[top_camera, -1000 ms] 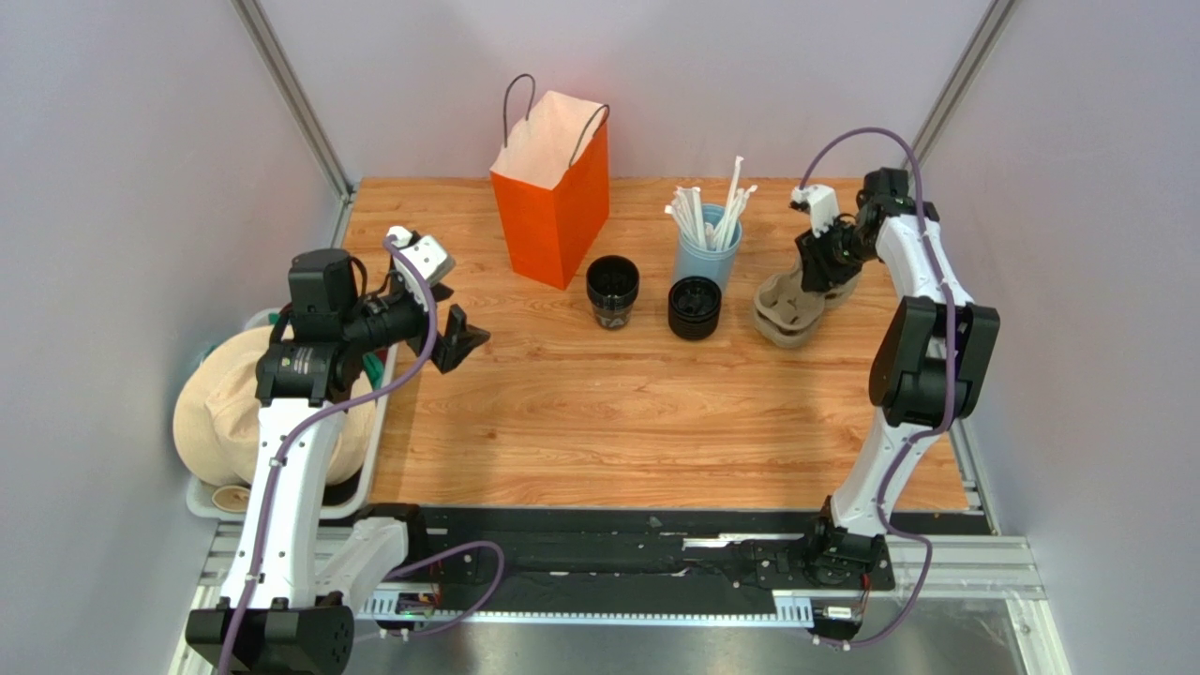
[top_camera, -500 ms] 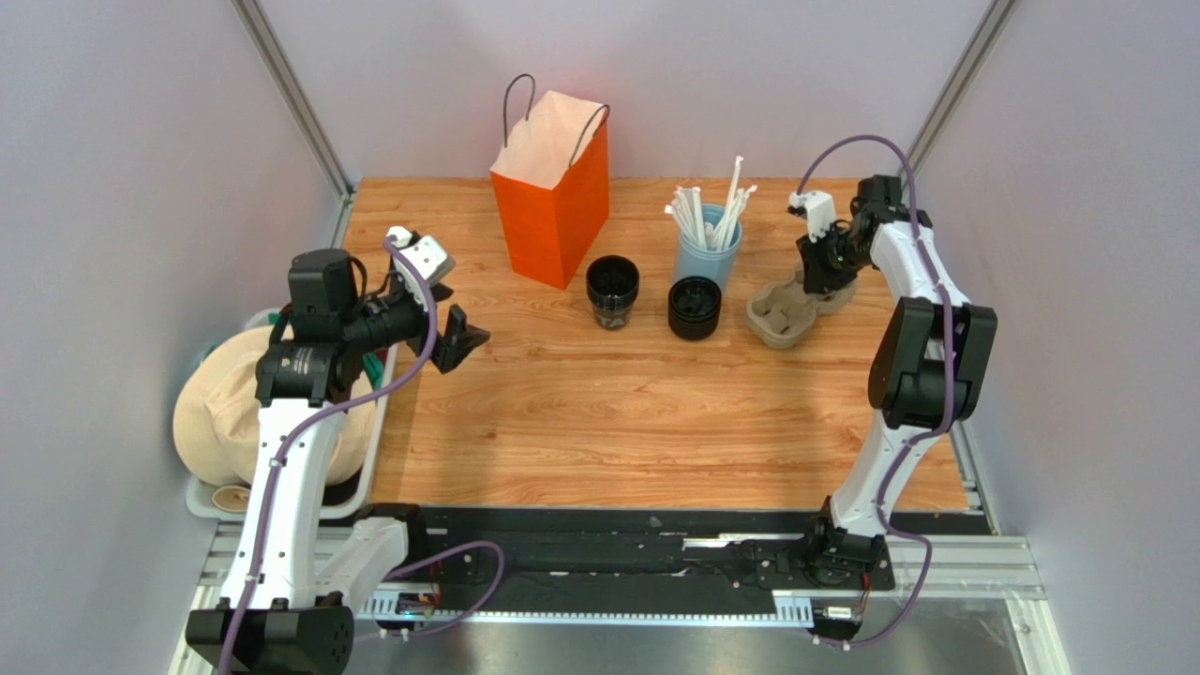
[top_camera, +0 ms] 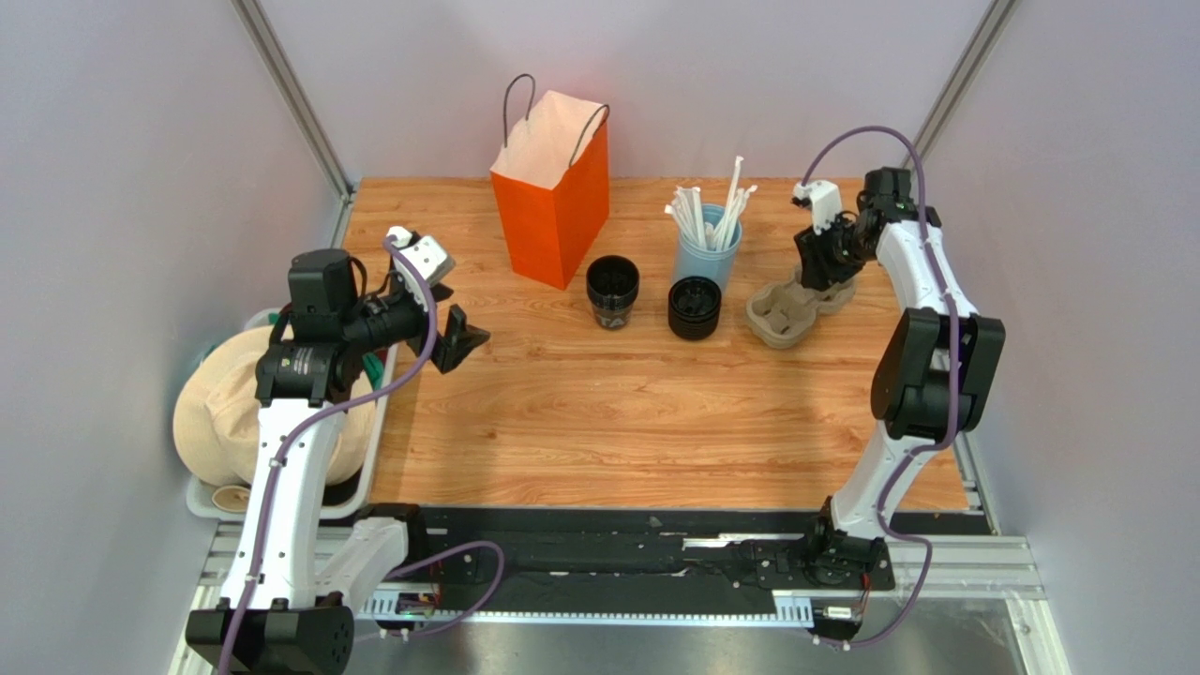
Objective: Pack the takeout coffee
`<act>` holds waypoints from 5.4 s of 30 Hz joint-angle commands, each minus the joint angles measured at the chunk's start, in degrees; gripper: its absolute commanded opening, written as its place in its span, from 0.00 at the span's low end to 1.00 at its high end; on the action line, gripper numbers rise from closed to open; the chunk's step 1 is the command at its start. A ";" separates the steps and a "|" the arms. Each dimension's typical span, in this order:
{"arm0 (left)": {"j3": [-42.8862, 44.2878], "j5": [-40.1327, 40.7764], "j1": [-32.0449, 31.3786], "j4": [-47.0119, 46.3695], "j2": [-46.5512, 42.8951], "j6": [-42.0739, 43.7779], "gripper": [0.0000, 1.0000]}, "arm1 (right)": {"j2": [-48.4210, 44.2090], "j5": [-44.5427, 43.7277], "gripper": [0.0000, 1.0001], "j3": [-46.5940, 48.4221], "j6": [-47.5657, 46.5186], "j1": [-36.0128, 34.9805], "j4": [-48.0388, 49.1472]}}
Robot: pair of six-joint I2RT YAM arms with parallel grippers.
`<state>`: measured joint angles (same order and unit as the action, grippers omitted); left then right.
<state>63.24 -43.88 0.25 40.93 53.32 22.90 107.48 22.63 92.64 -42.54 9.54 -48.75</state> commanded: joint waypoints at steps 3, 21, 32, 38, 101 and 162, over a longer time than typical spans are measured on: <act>0.21 -0.86 -0.08 -0.59 -0.76 1.27 0.97 | 3.17 1.54 0.52 0.52 -0.96 0.04 1.38; 0.13 -1.03 0.01 -0.59 -0.50 1.36 0.97 | 5.72 1.36 0.49 0.17 -0.87 -0.40 1.91; 0.21 -1.03 0.01 -0.67 -0.23 1.28 0.97 | 5.72 1.54 0.42 0.17 -1.14 -0.40 1.56; 0.21 -1.12 -0.08 -0.59 -0.23 1.36 0.97 | 5.20 1.98 0.31 0.61 -1.49 -0.40 0.68; 0.13 -1.12 -0.08 -0.59 -0.32 1.45 0.97 | 5.37 1.10 0.52 1.23 -1.84 -0.49 -0.29; 0.04 -1.04 -0.08 -0.59 0.03 1.54 0.97 | 5.99 -1.01 0.59 0.26 -1.66 -1.46 1.03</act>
<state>63.24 -43.88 0.25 40.95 53.36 22.92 113.60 21.96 92.97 -44.01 8.29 -50.06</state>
